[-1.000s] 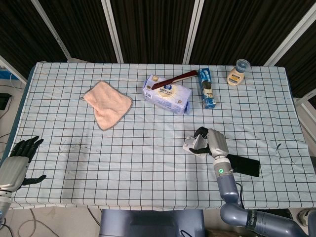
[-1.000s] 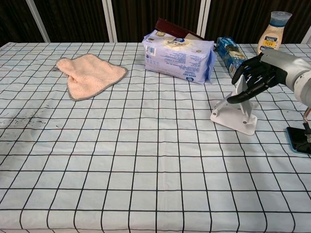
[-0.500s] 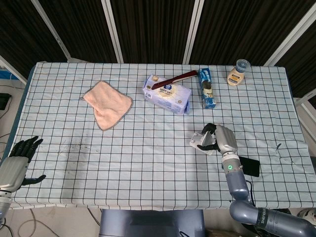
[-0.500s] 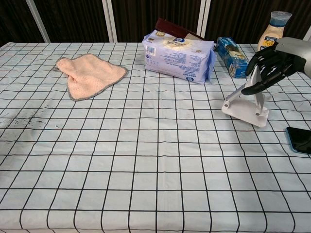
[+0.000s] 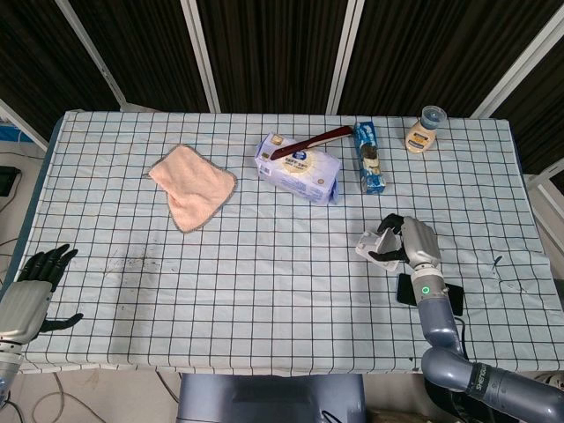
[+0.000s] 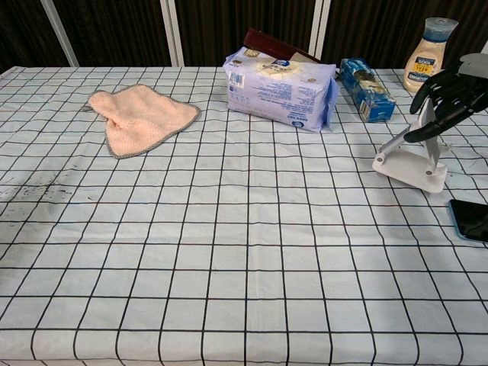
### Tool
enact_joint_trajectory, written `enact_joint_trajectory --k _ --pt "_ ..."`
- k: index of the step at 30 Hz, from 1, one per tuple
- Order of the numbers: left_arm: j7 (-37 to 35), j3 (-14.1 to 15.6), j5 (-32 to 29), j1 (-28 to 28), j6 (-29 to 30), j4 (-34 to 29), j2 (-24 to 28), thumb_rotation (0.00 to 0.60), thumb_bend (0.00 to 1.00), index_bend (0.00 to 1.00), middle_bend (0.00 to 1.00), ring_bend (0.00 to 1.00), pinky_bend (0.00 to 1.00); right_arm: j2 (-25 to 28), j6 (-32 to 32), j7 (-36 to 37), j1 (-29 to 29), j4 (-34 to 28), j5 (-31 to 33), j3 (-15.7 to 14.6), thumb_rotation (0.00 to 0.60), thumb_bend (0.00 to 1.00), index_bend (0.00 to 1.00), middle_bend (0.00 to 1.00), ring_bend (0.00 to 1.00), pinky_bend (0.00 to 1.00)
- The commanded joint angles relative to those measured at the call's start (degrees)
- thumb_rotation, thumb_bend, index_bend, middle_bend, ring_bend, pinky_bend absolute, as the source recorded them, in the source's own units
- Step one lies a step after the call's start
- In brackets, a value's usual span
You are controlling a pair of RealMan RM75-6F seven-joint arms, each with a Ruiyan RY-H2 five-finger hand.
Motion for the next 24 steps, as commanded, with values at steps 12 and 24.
enact_joint_trajectory --k 12,24 --pt "-0.45 0.01 0.0 0.0 -0.04 -0.03 0.17 0.6 0.06 0.0 0.0 0.0 0.0 -2.81 -0.26 0.18 1.62 4.16 1.15 -0.32 0.6 0.1 0.52 0.51 0.39 0.37" --pt "-0.73 0.05 0.14 0.0 0.02 -0.07 0.28 0.6 0.06 0.0 0.0 0.0 0.0 -2.97 0.12 -0.53 1.95 4.33 -0.01 -1.32 0.6 0.06 0.0 0.06 0.06 0.2"
